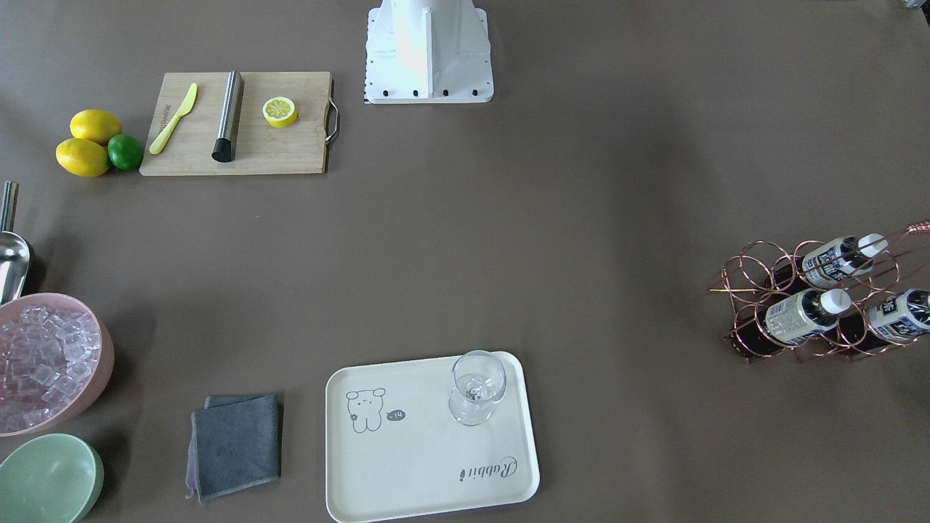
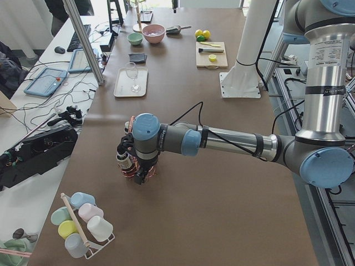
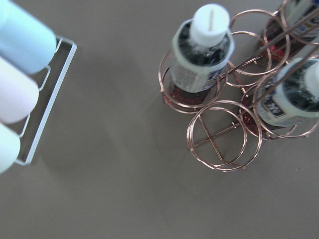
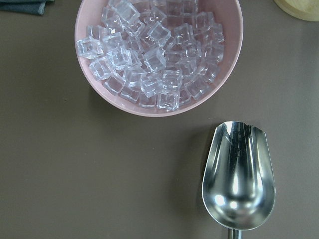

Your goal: Take tea from basket to plate

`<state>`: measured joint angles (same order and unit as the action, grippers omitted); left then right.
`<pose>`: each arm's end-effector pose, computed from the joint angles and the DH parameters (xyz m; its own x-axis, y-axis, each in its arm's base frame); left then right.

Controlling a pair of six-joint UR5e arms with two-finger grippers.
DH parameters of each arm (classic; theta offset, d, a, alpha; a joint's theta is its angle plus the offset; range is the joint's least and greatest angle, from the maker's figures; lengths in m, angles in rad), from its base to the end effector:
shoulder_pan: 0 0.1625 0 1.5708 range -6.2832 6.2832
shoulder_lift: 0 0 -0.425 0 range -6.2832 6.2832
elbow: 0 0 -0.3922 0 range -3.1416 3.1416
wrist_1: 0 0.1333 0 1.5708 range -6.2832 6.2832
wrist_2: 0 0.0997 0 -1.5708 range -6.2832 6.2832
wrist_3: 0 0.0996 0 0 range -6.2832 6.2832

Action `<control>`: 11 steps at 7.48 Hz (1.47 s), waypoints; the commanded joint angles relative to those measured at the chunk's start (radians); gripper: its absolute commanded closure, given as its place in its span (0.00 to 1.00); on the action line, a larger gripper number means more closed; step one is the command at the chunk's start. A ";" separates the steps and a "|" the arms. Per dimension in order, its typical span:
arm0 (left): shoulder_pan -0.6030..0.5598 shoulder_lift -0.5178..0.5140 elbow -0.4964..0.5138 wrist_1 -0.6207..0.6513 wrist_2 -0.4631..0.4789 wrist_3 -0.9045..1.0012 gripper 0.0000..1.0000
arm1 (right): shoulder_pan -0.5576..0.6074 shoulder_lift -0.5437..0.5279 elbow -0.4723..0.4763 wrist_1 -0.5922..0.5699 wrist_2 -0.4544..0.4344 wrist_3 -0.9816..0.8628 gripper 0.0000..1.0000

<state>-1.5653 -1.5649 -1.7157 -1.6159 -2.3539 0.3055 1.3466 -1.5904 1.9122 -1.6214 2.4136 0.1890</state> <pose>-0.0603 -0.4972 0.5843 0.6736 0.4226 -0.6064 -0.2181 0.8975 0.3832 -0.0487 -0.4787 0.5005 0.6337 -0.1603 0.7567 0.0969 0.9870 0.1280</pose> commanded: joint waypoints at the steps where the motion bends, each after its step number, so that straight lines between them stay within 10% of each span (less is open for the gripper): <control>1: 0.011 -0.114 -0.028 0.095 0.001 0.444 0.02 | 0.005 -0.010 -0.005 0.003 -0.002 0.000 0.00; 4: 0.024 -0.194 -0.059 0.159 -0.002 0.856 0.02 | 0.043 -0.005 -0.018 0.000 -0.021 0.004 0.00; 11: 0.085 -0.345 0.007 0.359 -0.058 0.945 0.02 | 0.060 0.000 -0.024 0.000 -0.030 0.012 0.00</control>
<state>-1.4817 -1.8599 -1.7336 -1.3072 -2.4107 1.2242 1.4024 -1.5915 1.8794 -1.6211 2.3856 0.1994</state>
